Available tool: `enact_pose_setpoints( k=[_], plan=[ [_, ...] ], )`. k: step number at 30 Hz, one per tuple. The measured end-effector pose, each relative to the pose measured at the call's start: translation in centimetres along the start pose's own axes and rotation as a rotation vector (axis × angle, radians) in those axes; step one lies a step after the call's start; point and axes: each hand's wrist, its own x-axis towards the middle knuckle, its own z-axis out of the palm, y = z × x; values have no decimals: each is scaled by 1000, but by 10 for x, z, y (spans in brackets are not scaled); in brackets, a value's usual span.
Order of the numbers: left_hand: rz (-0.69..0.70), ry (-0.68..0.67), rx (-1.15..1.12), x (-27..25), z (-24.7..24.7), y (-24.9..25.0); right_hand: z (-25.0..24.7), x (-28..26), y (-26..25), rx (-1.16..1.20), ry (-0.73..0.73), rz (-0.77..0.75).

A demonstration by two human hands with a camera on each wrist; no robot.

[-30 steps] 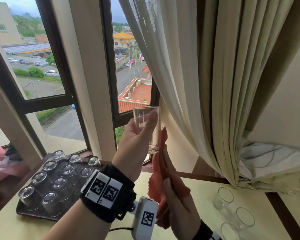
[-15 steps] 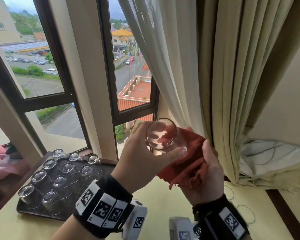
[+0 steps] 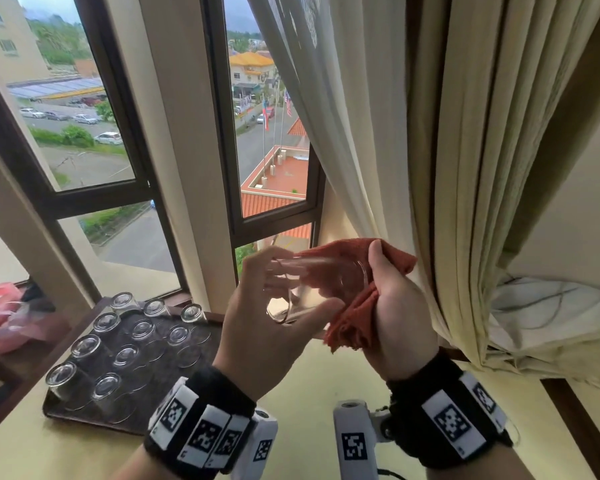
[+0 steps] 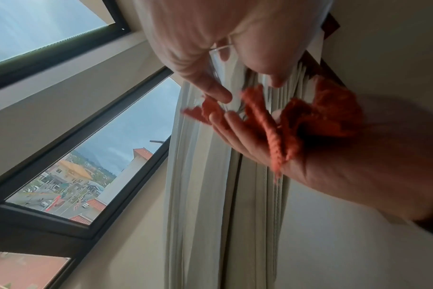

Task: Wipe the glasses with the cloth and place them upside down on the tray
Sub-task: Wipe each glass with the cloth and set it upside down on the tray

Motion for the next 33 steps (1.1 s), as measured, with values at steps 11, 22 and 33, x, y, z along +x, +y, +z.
enact_pose_setpoints(
  k=[11,22,33],
  plan=[
    [-136,54,-68,3,4,4,4,-10,25,-378,-24,-496],
    [-174,66,-49,11,7,-3,4,-18,32,-60,13,-91],
    [-195,29,-103,0,14,-3,-6,5,1,-111,57,-183]
  ],
)
